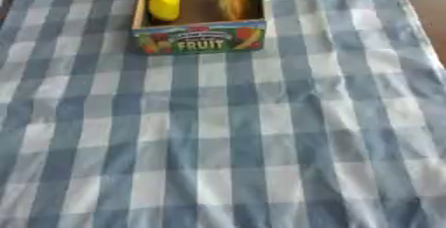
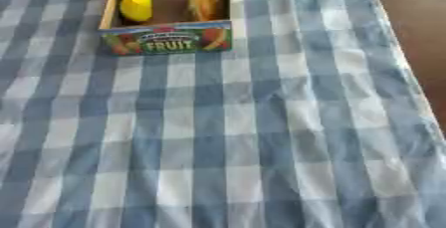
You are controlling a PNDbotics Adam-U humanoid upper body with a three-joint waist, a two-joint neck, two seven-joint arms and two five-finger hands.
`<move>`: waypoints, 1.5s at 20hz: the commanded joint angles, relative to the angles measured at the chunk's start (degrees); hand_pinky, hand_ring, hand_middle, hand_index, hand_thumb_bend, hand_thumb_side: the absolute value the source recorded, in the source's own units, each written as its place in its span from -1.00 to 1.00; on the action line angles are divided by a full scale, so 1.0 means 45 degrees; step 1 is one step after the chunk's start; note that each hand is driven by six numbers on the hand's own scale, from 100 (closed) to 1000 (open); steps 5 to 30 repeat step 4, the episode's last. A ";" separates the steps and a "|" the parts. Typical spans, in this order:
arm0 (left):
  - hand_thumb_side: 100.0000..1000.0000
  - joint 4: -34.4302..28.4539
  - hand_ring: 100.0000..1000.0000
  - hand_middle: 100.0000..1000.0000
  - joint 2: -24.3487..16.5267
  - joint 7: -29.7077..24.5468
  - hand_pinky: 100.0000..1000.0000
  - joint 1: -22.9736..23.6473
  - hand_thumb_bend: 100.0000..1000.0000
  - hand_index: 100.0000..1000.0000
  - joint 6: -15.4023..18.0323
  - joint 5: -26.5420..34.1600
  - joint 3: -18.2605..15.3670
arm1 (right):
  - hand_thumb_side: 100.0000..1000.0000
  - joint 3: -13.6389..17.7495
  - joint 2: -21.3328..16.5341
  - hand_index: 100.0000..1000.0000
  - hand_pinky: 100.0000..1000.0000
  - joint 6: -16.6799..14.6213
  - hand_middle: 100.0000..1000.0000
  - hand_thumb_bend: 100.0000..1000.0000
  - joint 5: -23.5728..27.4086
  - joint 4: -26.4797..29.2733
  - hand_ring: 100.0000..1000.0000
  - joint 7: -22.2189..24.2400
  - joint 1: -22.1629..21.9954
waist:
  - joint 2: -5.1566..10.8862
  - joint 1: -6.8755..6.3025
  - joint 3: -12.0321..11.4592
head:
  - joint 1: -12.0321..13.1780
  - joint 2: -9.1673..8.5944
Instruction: Pick up objects on the table and place them in the box.
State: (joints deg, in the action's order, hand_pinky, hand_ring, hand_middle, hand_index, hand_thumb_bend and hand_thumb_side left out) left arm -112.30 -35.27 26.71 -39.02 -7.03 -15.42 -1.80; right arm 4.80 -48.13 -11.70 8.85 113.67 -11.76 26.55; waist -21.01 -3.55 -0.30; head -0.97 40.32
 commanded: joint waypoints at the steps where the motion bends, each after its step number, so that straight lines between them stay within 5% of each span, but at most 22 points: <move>1: -0.56 -0.0498 0.54 0.46 -0.0280 0.1304 0.56 0.0944 -1.00 0.63 0.1469 0.1222 -0.0816 | -0.41 0.0294 -0.0127 0.56 0.65 -0.0196 0.29 -1.00 -0.0234 0.0206 0.91 -0.0288 0.0034 | 0.0344 0.0193 -0.0172 | -0.0272 0.0125; 4: -0.38 -0.0507 0.55 0.47 0.0212 0.1788 0.56 0.2118 -1.00 0.67 0.2727 0.1253 -0.1073 | -0.40 0.0413 0.0192 0.57 0.66 -0.0483 0.30 -1.00 -0.0321 0.0206 0.90 -0.0438 0.0003 | 0.0350 0.0415 -0.0446 | -0.0372 0.0123; 30: -0.38 -0.0507 0.55 0.47 0.0212 0.1788 0.56 0.2118 -1.00 0.67 0.2727 0.1253 -0.1073 | -0.40 0.0413 0.0192 0.57 0.66 -0.0483 0.30 -1.00 -0.0321 0.0206 0.90 -0.0438 0.0003 | 0.0350 0.0415 -0.0446 | -0.0372 0.0123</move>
